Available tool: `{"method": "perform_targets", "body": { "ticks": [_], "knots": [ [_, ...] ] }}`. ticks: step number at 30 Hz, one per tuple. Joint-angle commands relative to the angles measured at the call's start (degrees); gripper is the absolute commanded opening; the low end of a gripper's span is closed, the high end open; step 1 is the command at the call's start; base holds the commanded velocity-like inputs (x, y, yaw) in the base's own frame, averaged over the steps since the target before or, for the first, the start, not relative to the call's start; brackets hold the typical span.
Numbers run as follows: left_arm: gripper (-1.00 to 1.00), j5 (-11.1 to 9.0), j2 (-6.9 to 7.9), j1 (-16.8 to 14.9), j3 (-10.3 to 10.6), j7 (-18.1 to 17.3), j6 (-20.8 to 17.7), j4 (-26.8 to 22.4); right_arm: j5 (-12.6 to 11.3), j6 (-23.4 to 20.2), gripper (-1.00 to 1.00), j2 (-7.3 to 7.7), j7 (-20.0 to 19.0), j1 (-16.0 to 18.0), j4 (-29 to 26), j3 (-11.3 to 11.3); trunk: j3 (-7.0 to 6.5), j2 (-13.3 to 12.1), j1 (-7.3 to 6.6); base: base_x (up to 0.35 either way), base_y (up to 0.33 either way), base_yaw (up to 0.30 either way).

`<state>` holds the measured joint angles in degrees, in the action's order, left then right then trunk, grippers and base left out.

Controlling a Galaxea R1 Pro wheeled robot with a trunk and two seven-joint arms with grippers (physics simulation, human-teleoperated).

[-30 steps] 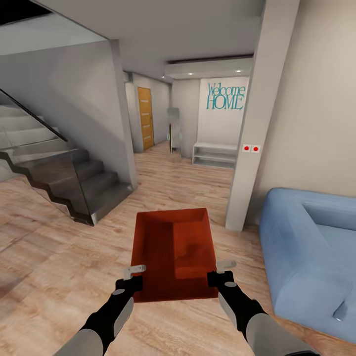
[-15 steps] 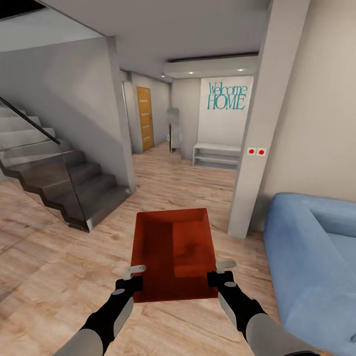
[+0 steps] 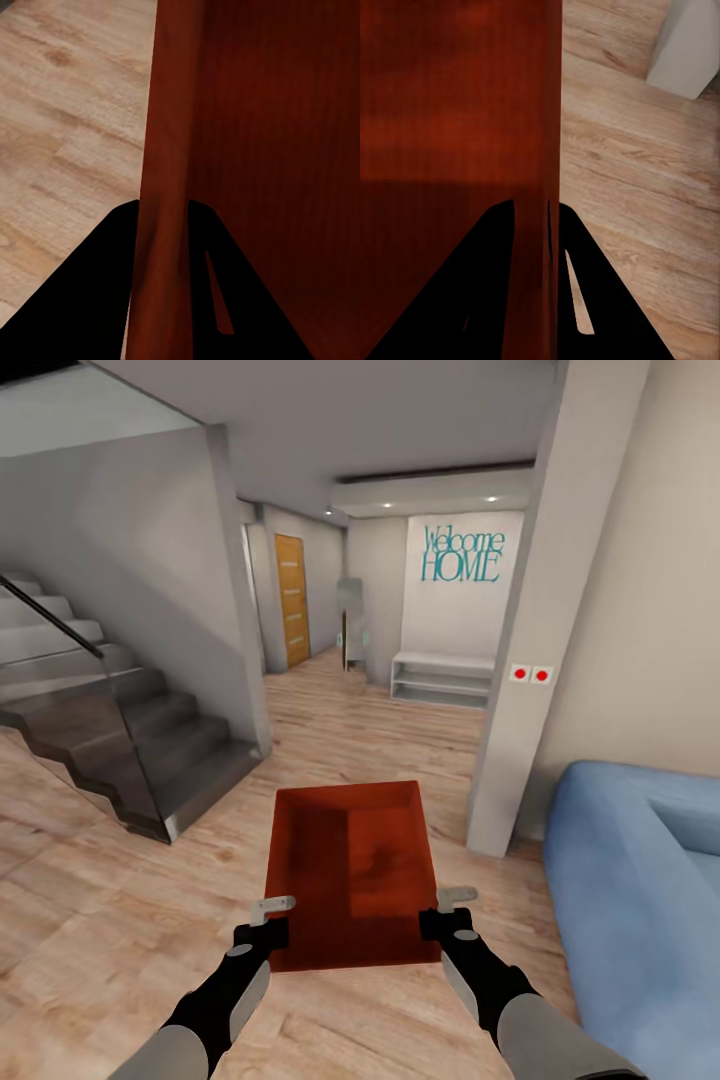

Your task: Move the two storage containers from the living room to the garage. In the garage, place one container on the floor and stack the other container on top of it (either order is fine).

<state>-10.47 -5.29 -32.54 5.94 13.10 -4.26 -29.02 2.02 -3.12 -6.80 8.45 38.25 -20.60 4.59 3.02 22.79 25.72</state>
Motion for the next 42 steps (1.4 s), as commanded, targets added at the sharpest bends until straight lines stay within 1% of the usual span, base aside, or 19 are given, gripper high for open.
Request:
{"method": "perform_targets", "body": {
  "ticks": [1,42],
  "knots": [
    [-1.00,-1.2,0.01,-0.1,-0.6,2.2,-0.2,-5.0,-0.6,-0.3,-1.00,-1.20,0.0,0.0,0.0,0.3,0.14,0.1,0.07,0.323,0.000,0.000],
    [-1.00,-1.2,0.01,-0.1,-0.6,2.2,-0.2,-5.1,-0.7,0.0,-1.00,-1.20,-0.1,0.0,0.0,0.3,0.14,0.1,0.07,0.323,0.000,0.000]
  ]
}}
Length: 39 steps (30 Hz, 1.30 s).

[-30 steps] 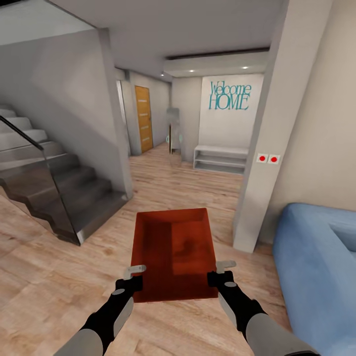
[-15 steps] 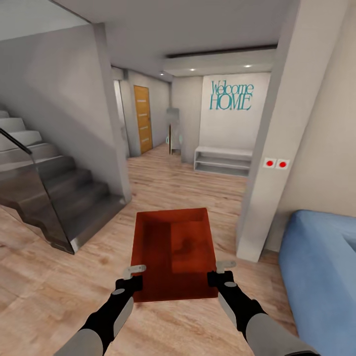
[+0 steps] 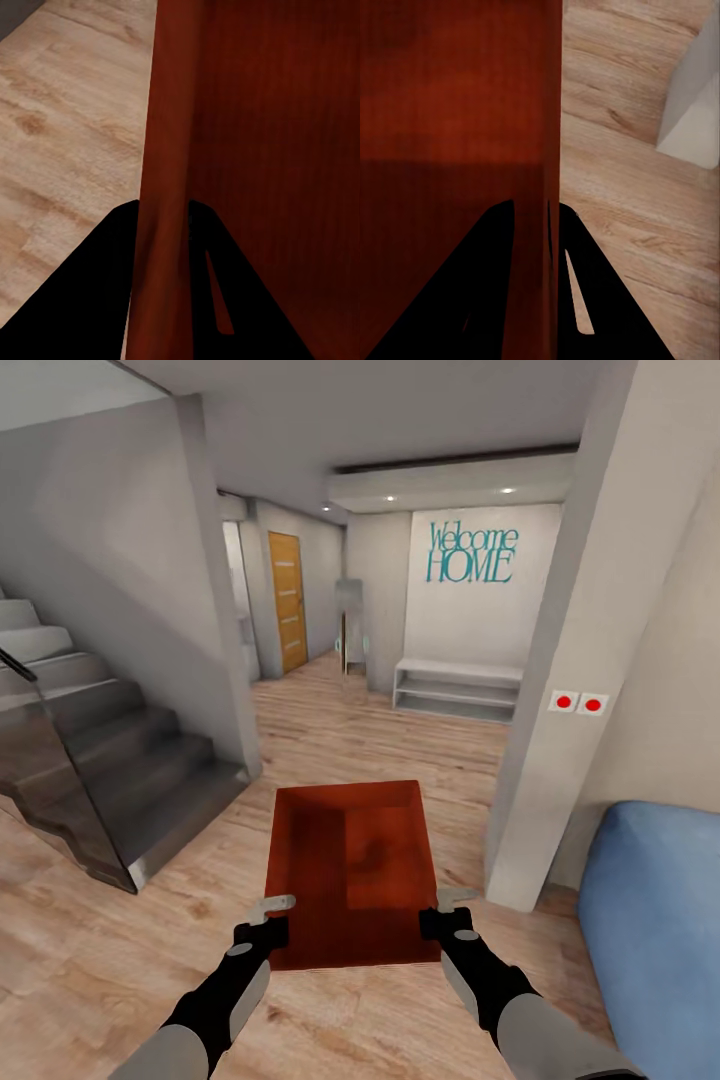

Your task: Move the two storage containers from the living room to the garage. In the garage, place one container on the floor and stack the other container on top of it (either order is fine).

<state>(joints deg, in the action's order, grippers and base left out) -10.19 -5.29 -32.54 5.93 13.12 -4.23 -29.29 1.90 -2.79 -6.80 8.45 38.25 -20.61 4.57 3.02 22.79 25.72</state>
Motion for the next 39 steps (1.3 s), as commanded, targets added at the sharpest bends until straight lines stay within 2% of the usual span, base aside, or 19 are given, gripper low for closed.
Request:
{"method": "perform_targets", "body": {
  "ticks": [1,39],
  "knots": [
    [-1.00,-1.5,0.01,-0.1,-0.6,2.2,-0.3,-4.8,-0.6,-0.3,-1.00,-1.20,-0.2,0.0,0.0,0.4,0.14,0.1,0.07,0.323,0.000,0.000],
    [-1.00,-1.5,0.01,-0.1,-0.6,2.2,-0.2,-5.1,-0.6,-0.3,-1.00,-1.20,0.0,0.0,0.0,0.4,0.14,0.1,0.07,0.323,0.000,0.000]
  ]
}}
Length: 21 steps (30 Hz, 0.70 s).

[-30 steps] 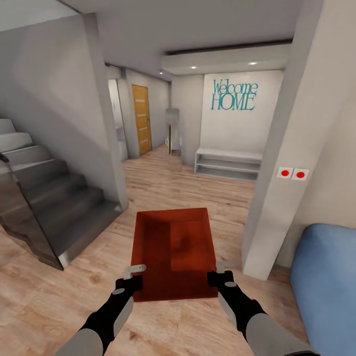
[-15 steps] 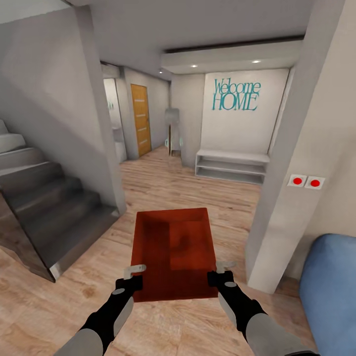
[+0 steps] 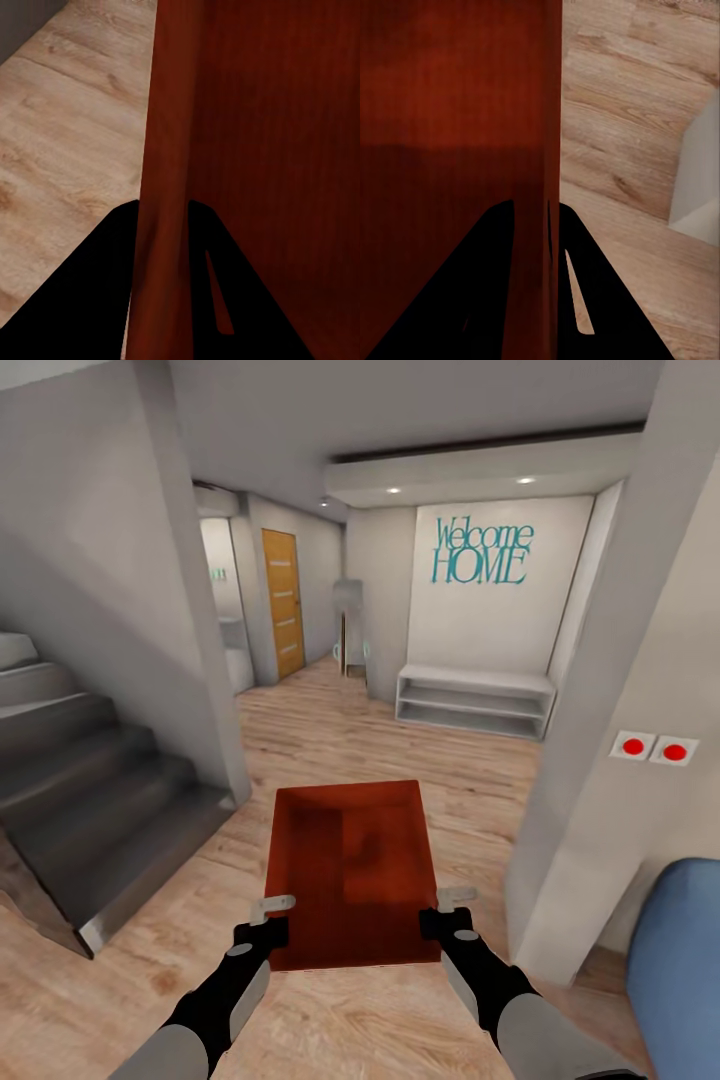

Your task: Move the two storage containers from the living room to the garage. In the garage, place one container on the floor and stack the other container on top of it (either order is fine).

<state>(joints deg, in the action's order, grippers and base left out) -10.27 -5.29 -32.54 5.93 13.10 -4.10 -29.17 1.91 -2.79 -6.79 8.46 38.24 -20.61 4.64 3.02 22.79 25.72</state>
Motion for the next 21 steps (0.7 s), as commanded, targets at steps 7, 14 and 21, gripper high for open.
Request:
{"method": "perform_targets", "body": {
  "ticks": [7,14,21],
  "knots": [
    [-1.00,-1.4,0.01,-0.1,-0.6,2.2,-0.3,-5.3,-0.6,-0.3,-1.00,-1.21,0.0,0.0,0.0,0.4,0.14,0.1,0.07,0.323,0.000,0.000],
    [-1.00,-1.4,0.01,-0.1,-0.6,2.2,-0.3,-5.3,-0.6,-0.3,-1.00,-1.21,0.0,0.0,0.0,0.3,0.14,0.1,0.07,0.323,0.000,0.000],
    [-1.00,-1.4,0.01,-0.1,-0.6,2.2,-0.3,-5.2,-0.6,-0.3,-1.00,-1.21,-0.1,0.0,0.0,0.4,0.14,0.1,0.07,0.323,0.000,0.000]
  ]
}}
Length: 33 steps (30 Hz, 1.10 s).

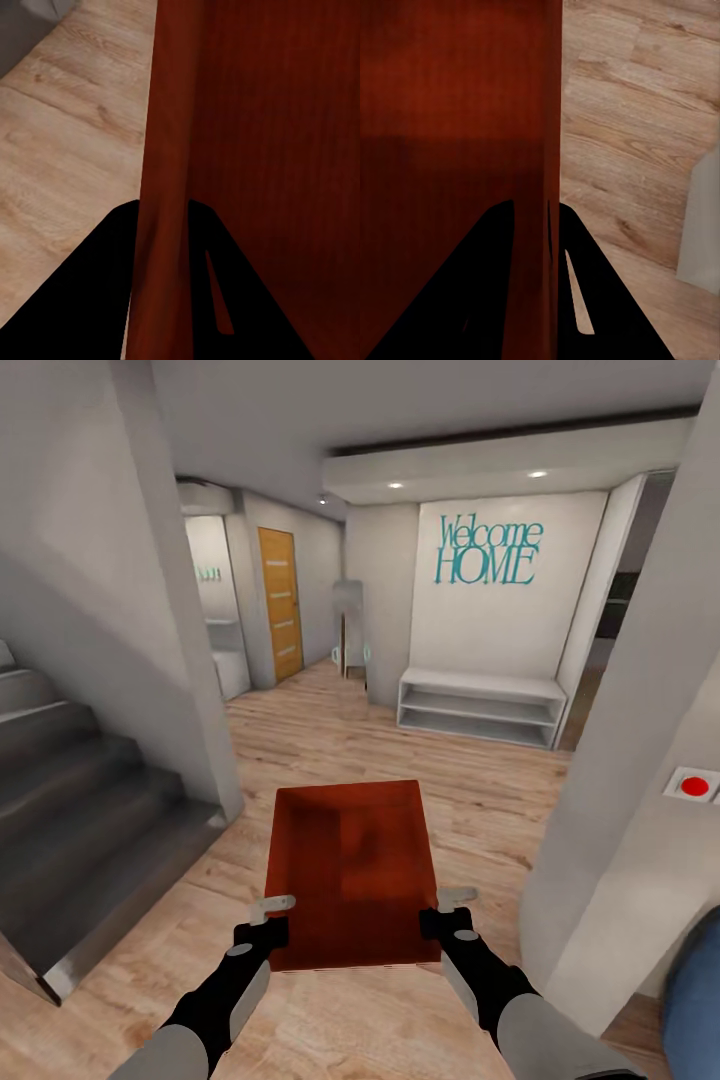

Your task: Move the two storage containers from the living room to the garage. In the garage, place one container on the floor and stack the other container on top of it (either order is fine).

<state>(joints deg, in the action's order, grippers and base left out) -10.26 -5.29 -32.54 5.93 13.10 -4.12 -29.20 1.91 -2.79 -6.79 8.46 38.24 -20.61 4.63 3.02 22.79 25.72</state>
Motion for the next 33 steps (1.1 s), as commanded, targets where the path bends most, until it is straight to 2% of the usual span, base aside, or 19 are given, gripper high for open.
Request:
{"method": "perform_targets", "body": {
  "ticks": [1,33],
  "knots": [
    [-1.00,-1.4,0.03,-0.1,-0.6,2.2,-0.3,-5.1,-0.6,-0.3,-1.00,-1.21,-0.1,0.0,0.0,0.3,0.14,0.1,0.07,0.323,0.000,0.000],
    [-1.00,-1.5,0.37,-0.1,-0.6,2.2,-0.3,-5.1,-0.7,-0.3,-1.00,-1.28,-0.1,0.0,0.1,0.3,0.14,0.1,0.07,0.323,0.000,0.000]
  ]
}}
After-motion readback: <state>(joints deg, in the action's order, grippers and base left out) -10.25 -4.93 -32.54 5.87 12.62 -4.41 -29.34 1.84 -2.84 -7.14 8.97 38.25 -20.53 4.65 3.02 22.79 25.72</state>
